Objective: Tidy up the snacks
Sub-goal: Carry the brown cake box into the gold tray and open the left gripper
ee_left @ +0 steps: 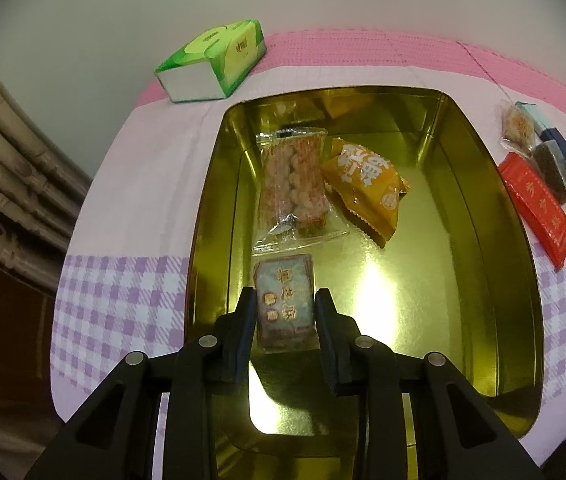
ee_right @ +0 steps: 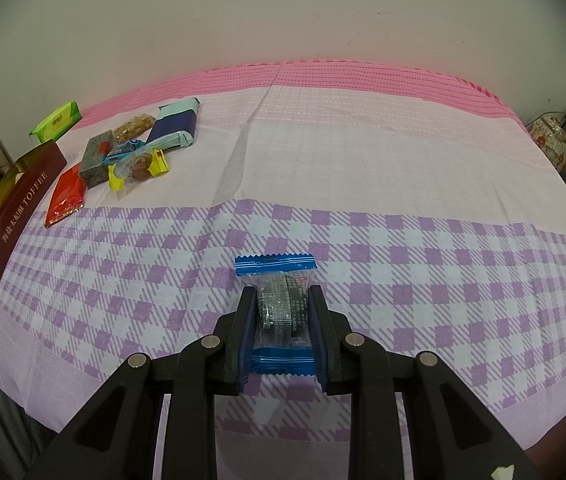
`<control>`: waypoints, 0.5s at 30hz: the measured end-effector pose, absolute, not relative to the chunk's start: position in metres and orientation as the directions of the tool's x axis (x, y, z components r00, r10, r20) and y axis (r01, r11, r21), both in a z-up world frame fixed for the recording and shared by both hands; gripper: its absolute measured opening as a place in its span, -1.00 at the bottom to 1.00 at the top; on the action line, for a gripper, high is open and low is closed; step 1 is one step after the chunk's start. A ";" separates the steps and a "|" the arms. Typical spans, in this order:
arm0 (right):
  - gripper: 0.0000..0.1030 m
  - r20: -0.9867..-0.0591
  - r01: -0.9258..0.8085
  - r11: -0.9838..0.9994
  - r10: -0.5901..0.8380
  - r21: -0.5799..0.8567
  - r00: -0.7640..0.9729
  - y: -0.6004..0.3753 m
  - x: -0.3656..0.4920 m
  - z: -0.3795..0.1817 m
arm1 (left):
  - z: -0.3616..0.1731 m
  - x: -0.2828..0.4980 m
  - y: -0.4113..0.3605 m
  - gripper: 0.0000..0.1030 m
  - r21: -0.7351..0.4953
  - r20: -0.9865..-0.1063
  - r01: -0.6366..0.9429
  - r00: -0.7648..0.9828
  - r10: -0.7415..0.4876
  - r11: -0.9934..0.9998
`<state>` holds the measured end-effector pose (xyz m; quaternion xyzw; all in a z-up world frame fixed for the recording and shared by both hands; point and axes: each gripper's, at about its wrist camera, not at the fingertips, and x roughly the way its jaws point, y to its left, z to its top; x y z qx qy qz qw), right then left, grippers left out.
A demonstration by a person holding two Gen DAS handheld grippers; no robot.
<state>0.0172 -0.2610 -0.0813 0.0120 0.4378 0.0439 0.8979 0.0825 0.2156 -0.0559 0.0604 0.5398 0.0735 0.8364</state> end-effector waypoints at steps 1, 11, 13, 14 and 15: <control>-0.54 -0.785 -0.068 0.996 0.090 0.061 0.613 -0.261 0.017 -0.081 | -0.055 0.082 0.215 -0.40 0.184 -0.893 -0.057 0.408 0.191 0.981; -0.54 -0.785 -0.066 0.996 0.088 0.061 0.613 -0.261 0.017 -0.081 | -0.046 0.080 0.210 -0.21 0.204 -0.888 -0.059 0.410 0.210 0.977; -0.54 -0.785 -0.065 0.996 0.087 0.060 0.613 -0.261 0.017 -0.081 | -0.040 0.078 0.208 0.00 0.210 -0.879 -0.059 0.426 0.215 0.976; -0.54 -0.785 -0.065 0.996 0.088 0.060 0.613 -0.261 0.017 -0.081 | -0.035 0.076 0.207 0.11 0.214 -0.871 -0.062 0.441 0.219 0.975; -0.55 -0.785 -0.065 0.996 0.088 0.061 0.613 -0.261 0.016 -0.080 | -0.030 0.075 0.207 0.14 0.215 -0.864 -0.065 0.452 0.221 0.974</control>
